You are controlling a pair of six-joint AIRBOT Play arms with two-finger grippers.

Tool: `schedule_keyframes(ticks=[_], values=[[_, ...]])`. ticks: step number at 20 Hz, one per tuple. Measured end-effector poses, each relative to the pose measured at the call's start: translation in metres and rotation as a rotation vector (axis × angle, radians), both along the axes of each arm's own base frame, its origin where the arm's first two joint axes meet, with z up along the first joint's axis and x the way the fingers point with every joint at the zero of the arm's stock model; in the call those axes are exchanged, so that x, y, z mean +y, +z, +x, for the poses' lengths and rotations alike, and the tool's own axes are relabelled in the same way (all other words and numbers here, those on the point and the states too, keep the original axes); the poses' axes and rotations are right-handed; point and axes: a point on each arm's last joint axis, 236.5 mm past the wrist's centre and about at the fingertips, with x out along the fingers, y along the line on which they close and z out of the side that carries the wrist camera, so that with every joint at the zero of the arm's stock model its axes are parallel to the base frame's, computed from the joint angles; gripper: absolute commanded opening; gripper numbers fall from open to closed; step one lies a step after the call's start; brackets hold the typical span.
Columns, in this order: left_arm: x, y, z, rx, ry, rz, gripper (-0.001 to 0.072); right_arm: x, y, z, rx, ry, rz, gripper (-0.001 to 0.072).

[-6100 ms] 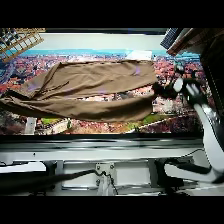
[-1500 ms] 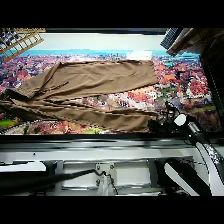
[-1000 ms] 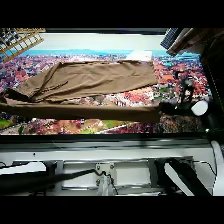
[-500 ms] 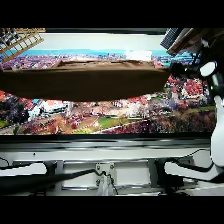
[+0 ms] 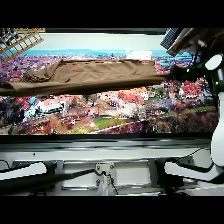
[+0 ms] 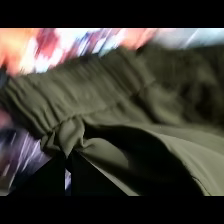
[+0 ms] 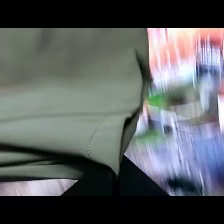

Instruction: Fold the clothes and pants, and hang the long-sleeved shirts on hangers.

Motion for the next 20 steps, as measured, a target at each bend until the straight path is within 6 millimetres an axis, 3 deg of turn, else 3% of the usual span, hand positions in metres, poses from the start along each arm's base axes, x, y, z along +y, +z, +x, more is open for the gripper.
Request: schedule_keyframes(ticks=[5, 8, 11, 15, 16, 17, 18, 20], values=[[-0.017, -0.045, -0.072, 0.202, 0.023, -0.042, 0.0010, 0.007, -0.050, -0.102, 0.223, 0.052, -0.036, 0.0022], [-0.026, -0.072, -0.110, 0.287, 0.021, -0.049, 0.0010, 0.013, -0.078, -0.150, 0.316, 0.066, -0.037, 0.0022], [-0.027, -0.090, -0.139, 0.337, 0.042, -0.065, 0.0011, 0.015, -0.099, -0.180, 0.376, 0.072, -0.045, 0.0022], [-0.022, -0.099, -0.158, 0.356, 0.076, -0.075, 0.0019, 0.016, -0.111, -0.196, 0.405, 0.074, -0.047, 0.0023], [-0.020, -0.100, -0.160, 0.356, 0.080, -0.074, 0.0121, 0.017, -0.112, -0.197, 0.408, 0.074, -0.047, 0.0034], [-0.019, -0.100, -0.161, 0.355, 0.082, -0.070, 0.0299, 0.017, -0.113, -0.199, 0.414, 0.075, -0.045, 0.0221], [-0.016, -0.099, -0.161, 0.351, 0.083, -0.063, 0.0380, 0.017, -0.114, -0.202, 0.420, 0.076, -0.047, 0.0408], [-0.012, -0.095, -0.157, 0.333, 0.085, -0.051, 0.0380, 0.018, -0.112, -0.205, 0.429, 0.075, -0.043, 0.0445]])
